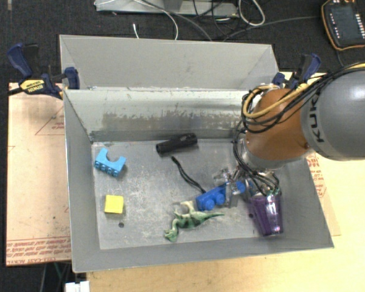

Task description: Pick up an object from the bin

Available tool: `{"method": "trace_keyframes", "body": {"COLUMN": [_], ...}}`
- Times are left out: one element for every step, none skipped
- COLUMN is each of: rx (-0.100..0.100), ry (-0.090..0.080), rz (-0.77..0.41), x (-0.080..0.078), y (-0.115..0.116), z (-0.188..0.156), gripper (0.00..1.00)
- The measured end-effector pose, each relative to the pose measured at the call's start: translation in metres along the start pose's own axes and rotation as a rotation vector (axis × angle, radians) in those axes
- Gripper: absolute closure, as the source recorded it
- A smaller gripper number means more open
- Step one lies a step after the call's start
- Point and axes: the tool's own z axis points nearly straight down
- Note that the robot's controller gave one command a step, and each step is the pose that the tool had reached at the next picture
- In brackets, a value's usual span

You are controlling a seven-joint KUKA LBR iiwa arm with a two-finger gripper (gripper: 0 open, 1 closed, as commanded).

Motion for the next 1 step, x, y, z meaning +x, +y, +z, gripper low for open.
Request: {"method": "trace_keyframes", "body": {"rx": [-0.001], "ry": [0.001], "rz": [0.000], "x": [0.0000], "y": [0.0006], "z": [-0.0075], "gripper": [1.00]}}
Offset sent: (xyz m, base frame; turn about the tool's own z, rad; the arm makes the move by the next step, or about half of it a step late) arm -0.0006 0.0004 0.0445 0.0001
